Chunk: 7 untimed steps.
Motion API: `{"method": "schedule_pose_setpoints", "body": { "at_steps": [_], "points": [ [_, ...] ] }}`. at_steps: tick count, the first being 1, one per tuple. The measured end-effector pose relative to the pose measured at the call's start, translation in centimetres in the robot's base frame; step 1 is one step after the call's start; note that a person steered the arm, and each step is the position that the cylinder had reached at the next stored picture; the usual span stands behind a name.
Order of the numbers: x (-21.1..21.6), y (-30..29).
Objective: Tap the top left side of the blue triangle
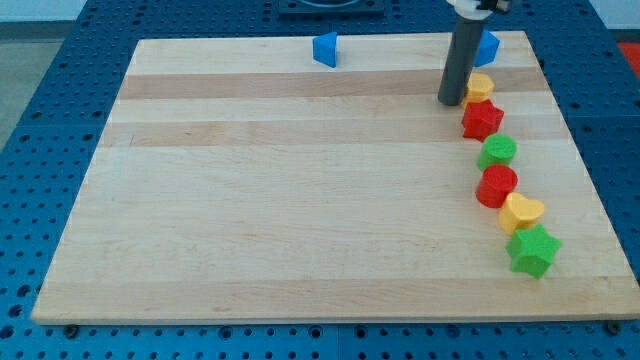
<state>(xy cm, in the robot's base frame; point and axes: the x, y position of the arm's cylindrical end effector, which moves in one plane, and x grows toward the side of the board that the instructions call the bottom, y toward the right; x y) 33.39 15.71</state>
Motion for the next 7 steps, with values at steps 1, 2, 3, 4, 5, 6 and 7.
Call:
{"method": "schedule_pose_setpoints", "body": {
  "at_steps": [1,2,3,4,5,6,7],
  "points": [
    [-0.1,0.0],
    [-0.7,-0.1],
    [-1.4,-1.6],
    [-1.4,-5.2],
    [-1.4,-9.3],
    [-2.0,-13.5],
    [-4.3,-17.4]
  ]
}}
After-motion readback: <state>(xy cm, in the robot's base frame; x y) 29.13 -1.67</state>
